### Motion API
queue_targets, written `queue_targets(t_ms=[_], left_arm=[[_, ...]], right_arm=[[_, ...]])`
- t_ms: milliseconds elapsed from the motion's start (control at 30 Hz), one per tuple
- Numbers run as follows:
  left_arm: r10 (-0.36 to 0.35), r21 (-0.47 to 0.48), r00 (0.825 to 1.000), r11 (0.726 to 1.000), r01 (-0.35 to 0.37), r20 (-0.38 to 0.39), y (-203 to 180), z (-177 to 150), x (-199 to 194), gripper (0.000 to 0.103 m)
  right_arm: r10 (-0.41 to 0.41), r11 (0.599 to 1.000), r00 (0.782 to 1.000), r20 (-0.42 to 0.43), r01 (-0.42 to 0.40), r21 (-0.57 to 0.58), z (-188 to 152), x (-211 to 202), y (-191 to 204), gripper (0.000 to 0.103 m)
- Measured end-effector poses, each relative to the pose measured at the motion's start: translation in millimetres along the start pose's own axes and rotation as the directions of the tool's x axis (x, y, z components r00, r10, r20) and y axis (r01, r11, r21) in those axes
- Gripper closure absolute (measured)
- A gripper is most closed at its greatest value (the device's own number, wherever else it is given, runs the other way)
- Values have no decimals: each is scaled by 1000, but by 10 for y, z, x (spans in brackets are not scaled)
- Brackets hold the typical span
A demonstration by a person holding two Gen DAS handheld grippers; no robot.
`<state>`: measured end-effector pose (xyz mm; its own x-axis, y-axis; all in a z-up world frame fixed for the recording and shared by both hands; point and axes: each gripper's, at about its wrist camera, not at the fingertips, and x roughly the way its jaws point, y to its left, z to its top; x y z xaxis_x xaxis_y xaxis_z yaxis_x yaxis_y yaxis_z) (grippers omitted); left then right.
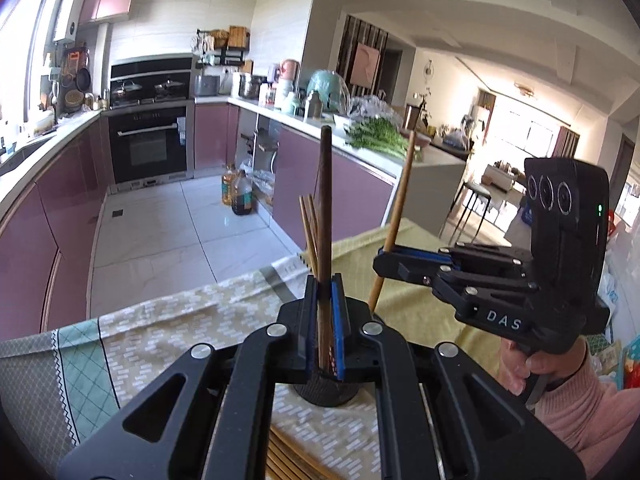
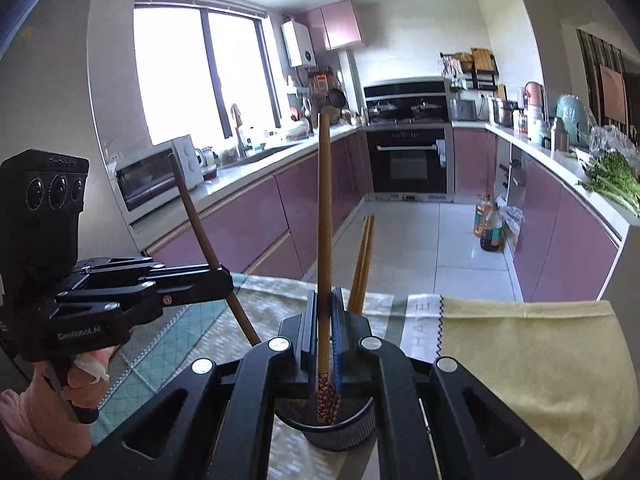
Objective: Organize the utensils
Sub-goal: 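Lower and open the left gripper into the cup while the right gripper releases its chopstick, then move both grippers back to the remaining chopsticks on the cloth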
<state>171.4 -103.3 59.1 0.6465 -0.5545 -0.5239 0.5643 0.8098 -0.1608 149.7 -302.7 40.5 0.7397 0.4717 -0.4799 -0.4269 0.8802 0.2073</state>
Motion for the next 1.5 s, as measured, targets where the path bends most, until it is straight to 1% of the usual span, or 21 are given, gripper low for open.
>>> queue_targets(t_ms=[133,200,333,500,533,600,633,700,733,833,900,1000,1033,1100,1200,1300,1367,1500], left_arm=[[-11,-4,998,1000,11,-62,54,-83,189,96],[-12,-9,997,1000,11,-80,94,-114,270,96],[-14,-23,996,1000,12,-89,156,-82,344,96],[-1,-37,994,999,-3,-106,216,-13,483,95],[4,-41,994,999,-9,-108,225,-6,516,95],[22,-46,994,999,-27,-107,226,1,558,91],[31,-45,994,998,-35,-103,225,-14,563,90],[43,-41,996,998,-46,-84,221,-52,520,84],[52,-41,996,998,-55,-74,224,-78,485,83],[88,-50,996,995,-89,-27,256,-157,310,80],[111,-59,994,992,-111,6,292,-228,160,74],[146,-63,988,988,-143,55,335,-370,-94,66],[153,-62,986,987,-149,67,352,-436,-175,64],[178,-68,981,983,-173,74,396,-567,-300,59],[195,-83,980,978,-190,48,477,-790,-400,54],[207,-110,978,972,-208,-17,578,-1051,-402,54],[199,-132,978,970,-206,-66,636,-1229,-366,54],[197,-155,968,963,-222,-158,711,-1556,-250,54]], right_arm=[[-13,1000,998,-63,13,4,-43,145,-40,98],[-17,1000,996,-92,18,12,-54,216,-81,98],[-22,999,992,-123,26,32,-105,318,-114,97],[-28,998,991,-133,36,55,-109,420,-187,97],[-31,998,990,-135,39,58,-103,448,-197,95],[-34,997,989,-142,44,67,-114,491,-212,95],[-36,996,989,-143,46,71,-122,510,-222,95],[-33,996,990,-138,44,77,-146,521,-229,94],[-27,996,991,-134,37,80,-161,522,-242,92],[-22,996,993,-120,32,80,-204,489,-236,90],[-26,997,995,-96,33,71,-229,420,-200,87],[-13,999,999,-46,14,36,-272,245,-92,81],[2,1000,1000,-31,-2,15,-290,182,-24,77],[39,999,999,-17,-40,-32,-357,77,119,75],[92,991,995,-38,-95,-94,-491,-5,312,72],[126,983,988,-94,-137,-120,-638,33,460,70],[134,982,981,-141,-151,-117,-742,128,524,70],[143,983,964,-226,-164,-78,-932,358,575,70]])
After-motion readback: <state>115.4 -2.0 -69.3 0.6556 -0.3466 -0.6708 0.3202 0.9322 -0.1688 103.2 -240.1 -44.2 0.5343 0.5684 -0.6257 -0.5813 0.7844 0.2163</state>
